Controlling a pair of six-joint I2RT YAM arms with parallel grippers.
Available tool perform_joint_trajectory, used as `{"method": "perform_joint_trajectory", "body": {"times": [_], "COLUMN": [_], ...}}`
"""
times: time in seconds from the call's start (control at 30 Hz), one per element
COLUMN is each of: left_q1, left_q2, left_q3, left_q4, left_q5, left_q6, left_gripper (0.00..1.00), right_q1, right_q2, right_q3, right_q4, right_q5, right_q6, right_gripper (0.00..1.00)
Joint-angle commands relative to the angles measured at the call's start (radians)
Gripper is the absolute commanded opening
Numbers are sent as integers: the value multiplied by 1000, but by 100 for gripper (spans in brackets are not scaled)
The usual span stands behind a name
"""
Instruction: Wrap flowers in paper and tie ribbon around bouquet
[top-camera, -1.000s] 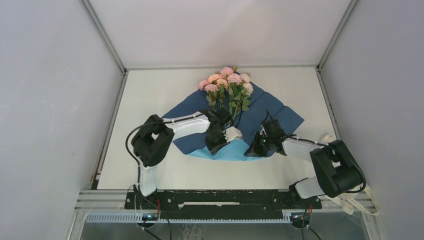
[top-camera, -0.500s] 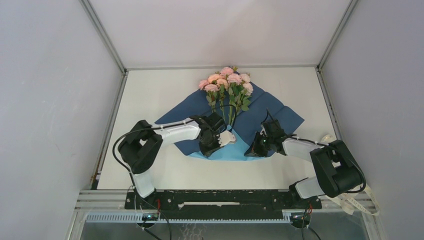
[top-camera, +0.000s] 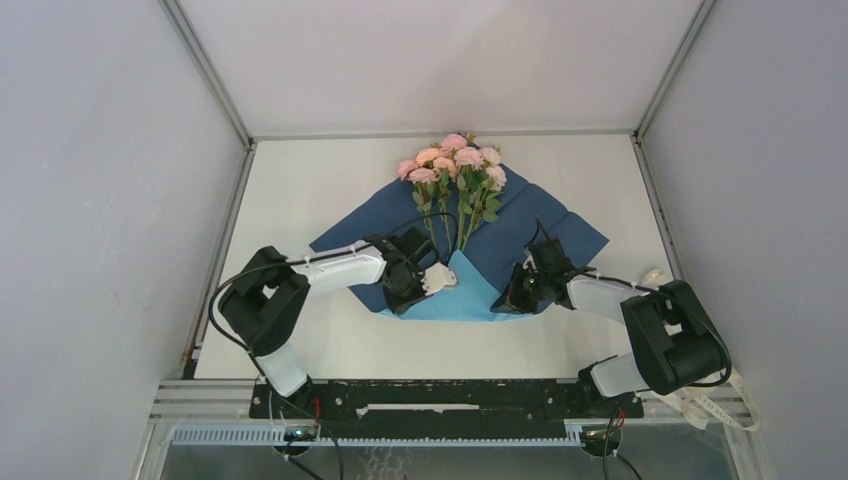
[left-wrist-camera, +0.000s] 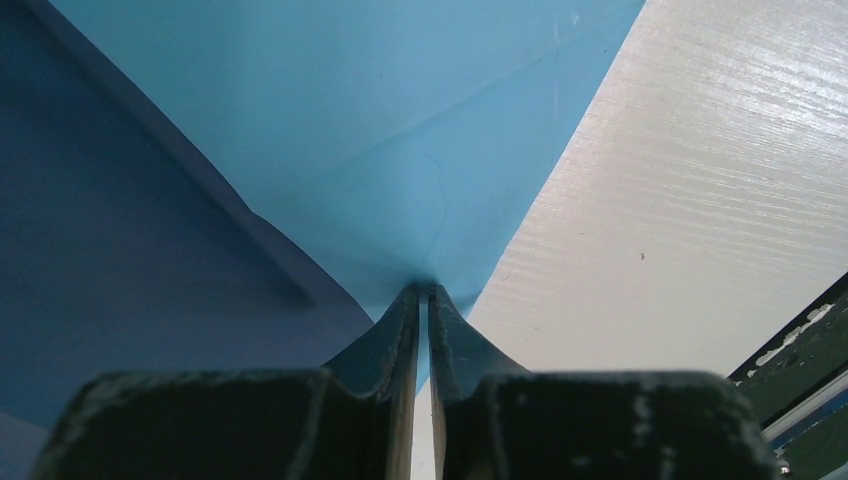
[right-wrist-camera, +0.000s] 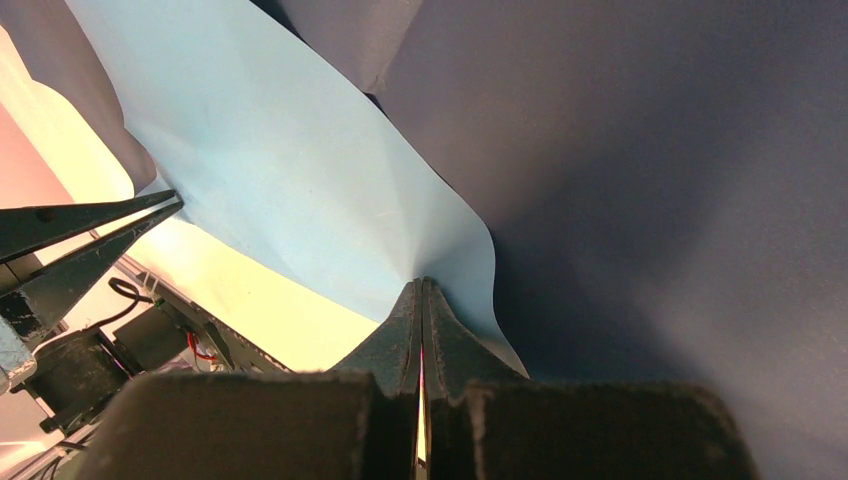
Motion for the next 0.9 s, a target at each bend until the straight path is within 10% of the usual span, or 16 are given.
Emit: {"method": "perform_joint_trajectory", "body": {"times": [0.0, 0.87], "left_q1": [18, 18], "left_q2": [66, -56], "left_q3": [-124, -169], "left_q4": [-97, -138], "left_q5": [-82, -156], "left_q6": [19, 12], "left_gripper": [13, 12], "right_q1": [-13, -19], "right_q2": [-11, 1], "right_q3": [-11, -11], "right_q4": [-40, -36], "right_q5": [58, 58], "right_q6": [-44, -46], "right_gripper": [0, 0]}}
